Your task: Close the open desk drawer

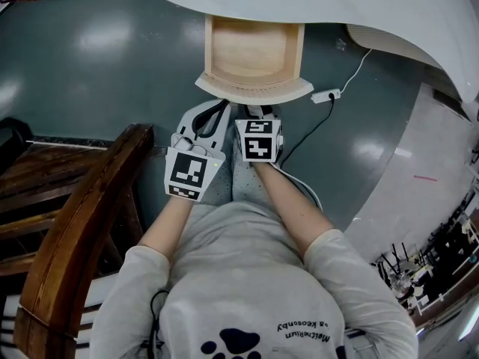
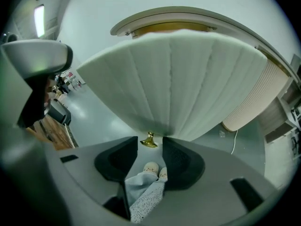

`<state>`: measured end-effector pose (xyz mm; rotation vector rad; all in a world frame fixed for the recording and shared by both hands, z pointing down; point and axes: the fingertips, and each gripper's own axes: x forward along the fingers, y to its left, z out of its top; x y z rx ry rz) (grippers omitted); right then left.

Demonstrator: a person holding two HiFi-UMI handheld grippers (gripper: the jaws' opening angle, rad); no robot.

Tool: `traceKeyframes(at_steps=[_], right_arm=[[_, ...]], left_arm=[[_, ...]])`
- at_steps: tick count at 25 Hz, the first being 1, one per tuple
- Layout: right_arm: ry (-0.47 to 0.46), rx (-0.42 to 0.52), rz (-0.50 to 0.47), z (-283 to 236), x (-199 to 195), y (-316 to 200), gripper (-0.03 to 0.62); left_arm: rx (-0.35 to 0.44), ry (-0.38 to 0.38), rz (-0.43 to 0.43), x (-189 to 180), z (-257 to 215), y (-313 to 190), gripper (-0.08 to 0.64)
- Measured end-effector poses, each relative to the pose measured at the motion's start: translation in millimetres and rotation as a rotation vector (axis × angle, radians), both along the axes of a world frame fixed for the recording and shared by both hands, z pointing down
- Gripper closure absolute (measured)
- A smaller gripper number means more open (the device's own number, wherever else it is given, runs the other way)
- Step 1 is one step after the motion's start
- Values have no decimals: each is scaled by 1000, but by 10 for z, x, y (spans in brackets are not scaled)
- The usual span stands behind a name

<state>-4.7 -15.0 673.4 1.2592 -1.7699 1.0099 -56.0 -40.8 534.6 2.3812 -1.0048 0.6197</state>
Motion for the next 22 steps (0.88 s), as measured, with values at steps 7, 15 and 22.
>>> traceKeyframes(at_steps=[7,15,22], right_arm=[[10,-37,-11,87,-5,-24,447],[1,-27,-39,78,-30,-29,471],[-3,0,-52,60,-22,-65,472]], left_arm=[[-2,-3,-15,-18,23,-53,551],[-11,-9,-19,-17,52,-78,551],[-5,-14,-13,-6,41,-120,551]])
